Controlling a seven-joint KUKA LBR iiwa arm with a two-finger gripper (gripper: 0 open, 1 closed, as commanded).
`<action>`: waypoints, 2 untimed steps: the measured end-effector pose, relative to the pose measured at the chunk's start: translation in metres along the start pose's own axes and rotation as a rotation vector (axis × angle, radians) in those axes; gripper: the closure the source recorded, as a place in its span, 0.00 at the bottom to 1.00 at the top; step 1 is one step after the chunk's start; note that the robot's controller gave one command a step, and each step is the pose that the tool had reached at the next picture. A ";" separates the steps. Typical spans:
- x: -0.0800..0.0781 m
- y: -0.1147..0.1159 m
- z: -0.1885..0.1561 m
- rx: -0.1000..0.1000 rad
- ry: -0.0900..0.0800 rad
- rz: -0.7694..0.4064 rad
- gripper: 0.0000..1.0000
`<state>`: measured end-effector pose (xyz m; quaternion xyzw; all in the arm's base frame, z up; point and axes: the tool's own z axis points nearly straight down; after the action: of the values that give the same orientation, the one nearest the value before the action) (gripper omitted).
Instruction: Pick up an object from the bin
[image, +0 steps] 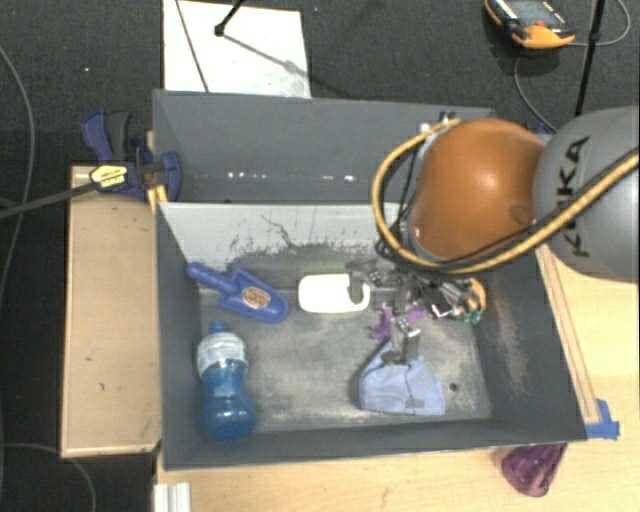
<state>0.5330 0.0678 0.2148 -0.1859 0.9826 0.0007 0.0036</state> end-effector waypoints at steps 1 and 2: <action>0.023 -0.012 0.014 0.001 -0.004 -0.073 0.00; 0.027 -0.033 0.032 0.000 -0.002 0.049 0.00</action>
Offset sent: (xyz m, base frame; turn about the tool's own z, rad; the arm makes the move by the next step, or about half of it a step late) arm -0.0102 -0.0484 -0.0388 0.0403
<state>0.5203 0.0274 0.1831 -0.1620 0.9868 0.0011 0.0045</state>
